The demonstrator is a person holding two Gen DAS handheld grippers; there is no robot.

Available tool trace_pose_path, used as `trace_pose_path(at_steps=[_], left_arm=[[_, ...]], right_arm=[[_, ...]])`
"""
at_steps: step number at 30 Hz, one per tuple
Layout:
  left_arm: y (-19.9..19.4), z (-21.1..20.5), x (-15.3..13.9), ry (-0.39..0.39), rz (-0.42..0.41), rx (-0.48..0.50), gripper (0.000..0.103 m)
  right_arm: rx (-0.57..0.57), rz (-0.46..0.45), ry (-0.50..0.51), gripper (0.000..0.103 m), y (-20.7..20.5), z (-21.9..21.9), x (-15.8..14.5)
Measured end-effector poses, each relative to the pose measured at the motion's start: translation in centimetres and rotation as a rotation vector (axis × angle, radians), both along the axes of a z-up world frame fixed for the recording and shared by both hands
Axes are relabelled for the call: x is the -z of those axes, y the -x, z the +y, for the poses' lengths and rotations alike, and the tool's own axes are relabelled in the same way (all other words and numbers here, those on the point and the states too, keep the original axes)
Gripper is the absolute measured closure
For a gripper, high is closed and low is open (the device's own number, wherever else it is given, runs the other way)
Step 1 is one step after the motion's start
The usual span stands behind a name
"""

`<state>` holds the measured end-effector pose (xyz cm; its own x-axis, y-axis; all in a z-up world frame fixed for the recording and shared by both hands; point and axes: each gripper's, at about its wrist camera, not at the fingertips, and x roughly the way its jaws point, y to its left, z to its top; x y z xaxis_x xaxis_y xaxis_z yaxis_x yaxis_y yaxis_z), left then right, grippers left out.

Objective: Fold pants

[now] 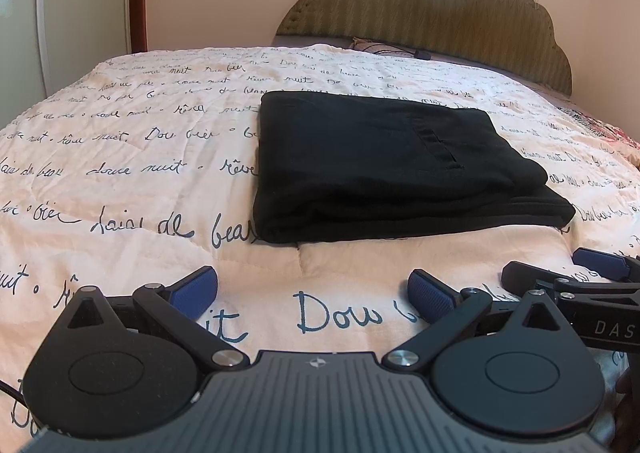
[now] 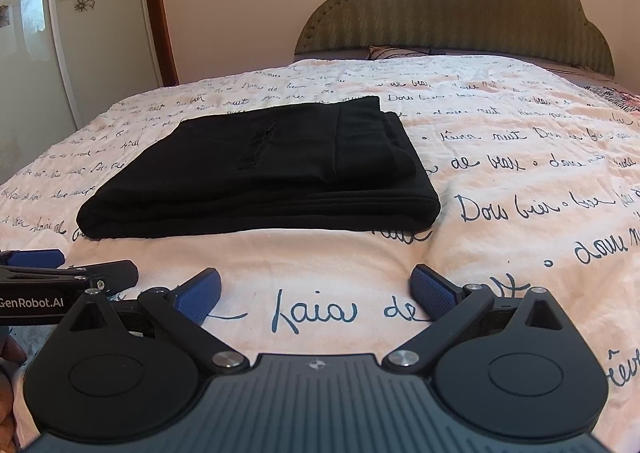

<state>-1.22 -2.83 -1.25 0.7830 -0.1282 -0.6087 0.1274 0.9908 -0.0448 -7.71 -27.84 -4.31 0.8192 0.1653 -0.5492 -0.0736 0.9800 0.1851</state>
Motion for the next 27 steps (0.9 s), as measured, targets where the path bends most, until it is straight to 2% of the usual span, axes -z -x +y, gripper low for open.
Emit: trace_pose_path(at_steps=[27], left_arm=[[-0.11, 0.03, 0.09, 0.002, 0.001, 0.0, 0.0]], right_arm=[[-0.003, 0.004, 0.027, 0.001, -0.06, 0.4, 0.16]])
